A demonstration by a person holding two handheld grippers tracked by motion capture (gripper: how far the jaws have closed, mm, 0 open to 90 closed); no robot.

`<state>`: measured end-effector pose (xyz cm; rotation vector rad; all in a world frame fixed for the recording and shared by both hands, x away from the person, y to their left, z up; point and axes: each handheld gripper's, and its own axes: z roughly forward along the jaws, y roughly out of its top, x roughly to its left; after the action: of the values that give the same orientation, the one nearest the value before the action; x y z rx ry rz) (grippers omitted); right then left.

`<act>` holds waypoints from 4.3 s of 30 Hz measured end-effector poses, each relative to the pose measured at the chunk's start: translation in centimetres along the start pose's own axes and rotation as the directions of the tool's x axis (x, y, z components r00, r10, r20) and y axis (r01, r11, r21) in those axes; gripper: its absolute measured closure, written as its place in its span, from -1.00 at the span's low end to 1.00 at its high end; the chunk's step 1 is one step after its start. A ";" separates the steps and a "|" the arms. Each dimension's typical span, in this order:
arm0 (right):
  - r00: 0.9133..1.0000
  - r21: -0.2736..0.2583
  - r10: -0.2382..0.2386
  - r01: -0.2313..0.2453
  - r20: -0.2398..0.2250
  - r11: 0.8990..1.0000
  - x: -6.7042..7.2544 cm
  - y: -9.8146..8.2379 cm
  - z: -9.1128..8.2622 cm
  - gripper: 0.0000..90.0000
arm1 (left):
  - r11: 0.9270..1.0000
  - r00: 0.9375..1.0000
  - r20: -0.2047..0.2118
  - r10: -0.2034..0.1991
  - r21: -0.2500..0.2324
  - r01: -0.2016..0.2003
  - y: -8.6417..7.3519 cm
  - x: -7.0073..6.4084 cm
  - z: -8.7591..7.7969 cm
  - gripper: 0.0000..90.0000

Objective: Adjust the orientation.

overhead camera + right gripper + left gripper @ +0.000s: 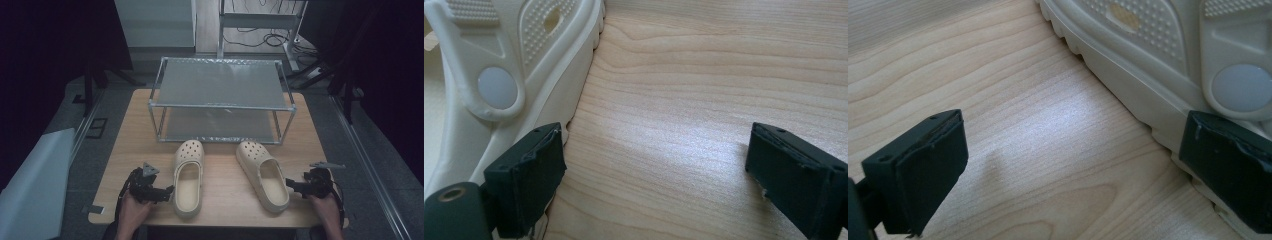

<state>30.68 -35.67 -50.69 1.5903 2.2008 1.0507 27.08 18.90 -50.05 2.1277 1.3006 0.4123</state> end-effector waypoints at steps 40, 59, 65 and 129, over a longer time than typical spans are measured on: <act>1.000 -0.013 0.029 -0.029 -0.011 0.999 -0.4 0.0 -0.1 -0.79 | 0.997 0.999 0.026 -0.037 0.066 0.035 5.4 -2.8 0.4 -0.56; 1.000 -0.022 0.013 -0.014 -0.011 1.000 -0.3 0.1 -0.1 -0.79 | 0.979 0.994 0.031 -0.102 0.178 0.095 6.8 -1.9 1.4 0.49; 1.000 -0.024 0.014 -0.014 -0.010 1.000 -0.3 0.1 -0.2 -0.79 | 0.976 0.992 0.033 -0.123 0.187 0.115 6.8 -0.8 1.1 0.69; 0.999 -0.044 0.037 -0.039 -0.031 0.998 -0.5 0.1 -0.3 -1.00 | 0.944 0.768 0.550 -0.328 0.163 0.286 15.6 2.5 -6.1 0.72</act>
<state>30.76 -36.26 -50.56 1.6139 2.1590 1.1337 35.75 17.91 -35.58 1.8248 1.2662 -0.3993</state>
